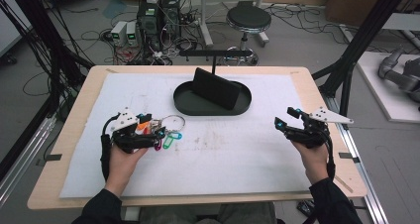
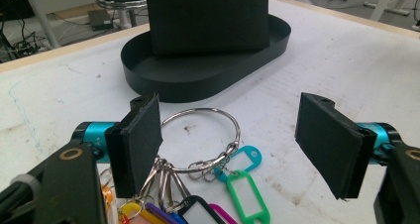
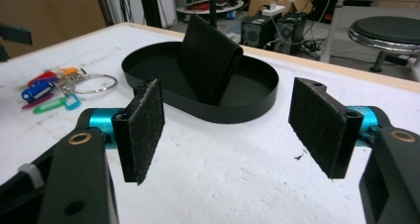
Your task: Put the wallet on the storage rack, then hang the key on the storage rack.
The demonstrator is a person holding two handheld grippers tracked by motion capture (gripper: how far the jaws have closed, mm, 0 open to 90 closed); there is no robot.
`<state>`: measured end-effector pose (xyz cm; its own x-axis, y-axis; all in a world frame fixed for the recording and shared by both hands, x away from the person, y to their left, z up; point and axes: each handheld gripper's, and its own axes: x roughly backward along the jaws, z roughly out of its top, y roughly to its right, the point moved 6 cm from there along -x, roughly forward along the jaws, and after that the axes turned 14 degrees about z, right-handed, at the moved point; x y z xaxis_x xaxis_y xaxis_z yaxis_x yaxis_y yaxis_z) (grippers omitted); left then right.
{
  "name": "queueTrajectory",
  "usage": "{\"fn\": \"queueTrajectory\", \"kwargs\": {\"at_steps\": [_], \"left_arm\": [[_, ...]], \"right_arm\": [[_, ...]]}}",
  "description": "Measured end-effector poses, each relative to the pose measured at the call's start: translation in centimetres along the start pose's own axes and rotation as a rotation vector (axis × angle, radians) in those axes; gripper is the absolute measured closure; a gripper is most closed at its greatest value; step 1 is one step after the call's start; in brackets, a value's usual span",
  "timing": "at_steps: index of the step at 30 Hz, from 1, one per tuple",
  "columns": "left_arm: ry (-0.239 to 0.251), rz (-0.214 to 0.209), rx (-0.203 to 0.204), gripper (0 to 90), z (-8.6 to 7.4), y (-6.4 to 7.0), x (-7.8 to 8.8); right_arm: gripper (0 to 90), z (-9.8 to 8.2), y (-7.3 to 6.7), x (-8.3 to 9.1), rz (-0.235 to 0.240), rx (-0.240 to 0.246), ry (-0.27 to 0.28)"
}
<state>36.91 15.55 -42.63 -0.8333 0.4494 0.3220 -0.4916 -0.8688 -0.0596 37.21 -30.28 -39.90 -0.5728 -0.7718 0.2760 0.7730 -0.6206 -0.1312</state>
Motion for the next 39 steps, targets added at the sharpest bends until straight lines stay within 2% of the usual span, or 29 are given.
{"fn": "queueTrajectory", "kwargs": {"at_steps": [4,8,13,14,18,20,25,26,27,29,32,35,39], "left_arm": [[0.003,0.002,-0.011,26.0,0.1,-0.1,-0.2],[0.003,0.004,-0.004,26.1,0.1,-0.2,-0.3],[0.007,-0.01,0.001,24.3,0.1,-0.2,-0.2],[0.006,-0.016,0.002,22.4,0.2,-0.2,-0.2],[-0.007,-0.008,0.009,22.4,0.4,-0.3,-0.1],[-0.01,-0.005,0.015,22.4,0.6,-0.4,-0.1],[-0.021,0.02,0.036,22.4,1.3,-1.0,-0.4],[-0.024,0.029,0.037,26.4,1.4,-1.1,-0.6],[-0.023,0.032,0.037,26.4,1.5,-1.2,-0.7],[-0.03,0.028,0.031,34.6,1.6,-1.3,-1.0],[-0.052,0.028,0.027,37.4,1.6,-1.4,-1.5],[-0.071,0.028,0.029,46.4,1.7,-1.6,-2.1],[-0.094,0.032,0.033,52.8,1.9,-2.0,-3.0]], "right_arm": [[30.1,-0.1,0.4,0.5,-0.024,0.0,0.001],[29.8,0.1,0.6,0.8,-0.042,-0.005,0.019],[29.8,-0.1,0.8,0.6,-0.054,0.006,-0.001],[29.8,-0.2,1.0,0.6,-0.067,0.021,-0.006],[30.1,-0.3,1.4,0.6,-0.078,0.019,-0.009],[33.0,-0.8,1.8,0.6,-0.083,0.022,0.005],[33.6,-1.1,1.9,0.7,-0.087,0.034,-0.002],[33.6,-1.0,1.9,0.6,-0.085,0.039,0.008],[33.6,-1.0,1.9,0.6,-0.085,0.039,0.008],[33.5,-1.1,2.0,0.4,-0.083,0.044,0.0],[33.5,-1.2,2.0,0.2,-0.075,0.046,-0.006],[33.5,-1.2,1.9,0.1,-0.071,0.049,-0.007],[33.5,-1.1,1.8,-0.1,-0.068,0.055,-0.006]]}}
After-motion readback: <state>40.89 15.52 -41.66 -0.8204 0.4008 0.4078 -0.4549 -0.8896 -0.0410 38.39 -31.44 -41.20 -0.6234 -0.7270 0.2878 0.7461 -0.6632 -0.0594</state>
